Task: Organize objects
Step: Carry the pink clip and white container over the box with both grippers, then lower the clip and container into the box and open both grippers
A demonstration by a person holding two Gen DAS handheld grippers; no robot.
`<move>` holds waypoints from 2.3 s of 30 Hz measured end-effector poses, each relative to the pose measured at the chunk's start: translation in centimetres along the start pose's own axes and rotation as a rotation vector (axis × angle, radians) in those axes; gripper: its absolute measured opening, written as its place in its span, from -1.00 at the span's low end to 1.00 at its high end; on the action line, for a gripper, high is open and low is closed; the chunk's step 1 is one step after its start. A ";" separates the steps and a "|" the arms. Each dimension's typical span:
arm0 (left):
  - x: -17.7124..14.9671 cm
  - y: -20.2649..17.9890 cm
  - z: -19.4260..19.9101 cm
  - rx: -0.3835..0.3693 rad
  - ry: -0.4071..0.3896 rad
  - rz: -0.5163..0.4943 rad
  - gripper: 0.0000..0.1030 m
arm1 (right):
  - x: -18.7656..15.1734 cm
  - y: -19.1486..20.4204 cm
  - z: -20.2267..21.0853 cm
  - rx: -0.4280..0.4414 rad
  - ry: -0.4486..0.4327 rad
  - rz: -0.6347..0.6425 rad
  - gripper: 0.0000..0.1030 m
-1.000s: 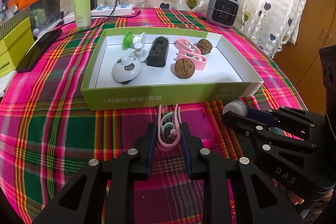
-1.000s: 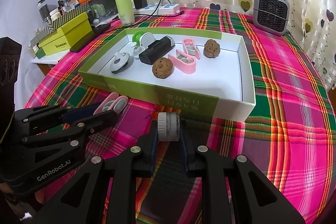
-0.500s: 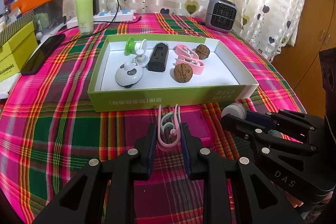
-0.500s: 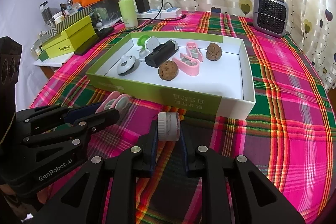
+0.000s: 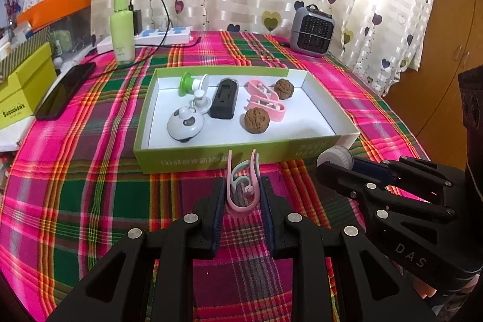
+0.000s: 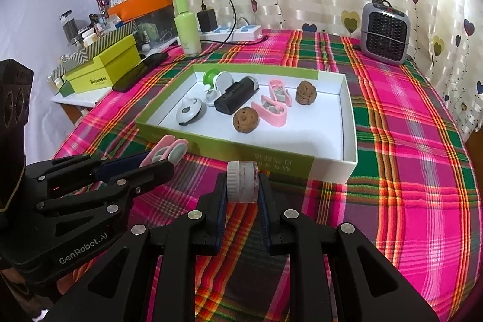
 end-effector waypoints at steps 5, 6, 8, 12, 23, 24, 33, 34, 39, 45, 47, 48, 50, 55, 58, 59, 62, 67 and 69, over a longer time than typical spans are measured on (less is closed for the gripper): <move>0.8 0.0 0.4 -0.002 -0.019 -0.005 -0.60 | 0.5 -0.1 0.5 -0.004 -0.020 -0.005 -0.62; 0.9 0.0 0.4 -0.002 -0.019 -0.005 -0.60 | 0.6 -0.2 0.5 -0.005 -0.022 -0.006 -0.62; 1.1 0.0 0.5 -0.004 -0.021 -0.004 -0.60 | 0.7 -0.4 0.6 -0.008 -0.026 -0.010 -0.62; 1.4 0.0 0.4 -0.006 -0.022 -0.006 -0.60 | 1.0 -0.6 0.6 -0.009 -0.029 -0.014 -0.62; 2.1 -0.2 0.0 -0.008 -0.017 -0.002 -0.60 | 1.8 -1.5 0.5 -0.016 -0.036 -0.025 -0.62; 2.3 -0.3 -0.2 -0.007 -0.017 -0.003 -0.60 | 1.9 -1.7 0.5 -0.018 -0.037 -0.027 -0.62; 3.9 -0.4 -1.4 -0.005 -0.017 -0.001 -0.60 | 3.2 -3.3 0.2 -0.035 -0.040 -0.038 -0.62; 4.0 -0.3 -1.5 -0.005 -0.018 -0.001 -0.60 | 3.3 -3.4 0.2 -0.035 -0.040 -0.039 -0.62; 4.7 -0.3 -2.2 -0.005 -0.014 -0.001 -0.60 | 3.8 -4.1 -0.2 -0.039 -0.038 -0.046 -0.62; 5.1 -0.4 -3.2 -0.006 -0.004 -0.008 -0.60 | 4.4 -5.3 -0.8 -0.051 -0.031 -0.055 -0.62; 5.2 -0.4 -3.5 -0.006 0.001 -0.007 -0.60 | 4.5 -5.6 -0.9 -0.053 -0.028 -0.059 -0.62; 5.3 -0.4 -3.7 -0.005 0.002 -0.008 -0.60 | 4.6 -5.8 -1.1 -0.052 -0.025 -0.061 -0.62; 5.4 -0.5 -4.0 -0.005 0.006 -0.008 -0.60 | 4.7 -6.0 -1.3 -0.054 -0.021 -0.061 -0.62; 5.4 -0.5 -4.5 -0.003 0.015 -0.009 -0.60 | 4.7 -6.3 -1.8 -0.052 -0.011 -0.063 -0.62; 5.4 -0.5 -4.6 -0.003 0.017 -0.009 -0.60 | 4.8 -6.5 -2.2 -0.055 -0.005 -0.064 -0.62; 5.4 -0.6 -4.8 -0.004 0.019 -0.008 -0.60 | 4.9 -6.6 -2.3 -0.058 -0.002 -0.063 -0.62; 5.4 -0.5 -5.1 -0.003 0.025 -0.005 -0.60 | 5.2 -6.9 -2.6 -0.065 0.005 -0.059 -0.62; 5.4 -0.7 -5.6 -0.007 0.032 0.000 -0.60 | 5.7 -7.4 -3.1 -0.071 0.012 -0.055 -0.62; 5.4 -0.9 -5.8 -0.007 0.035 -0.005 -0.60 | 5.9 -7.5 -3.3 -0.073 0.014 -0.052 -0.62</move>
Point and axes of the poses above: each gripper's, at about its wrist camera, not at the fingertips, and z roughly against the way its jaws point, y to its left, x to its top, the point moved 9 cm from there along -z, roughly the way its jaws point, and after that the axes turned 15 degrees about x, right-handed, at the moved point
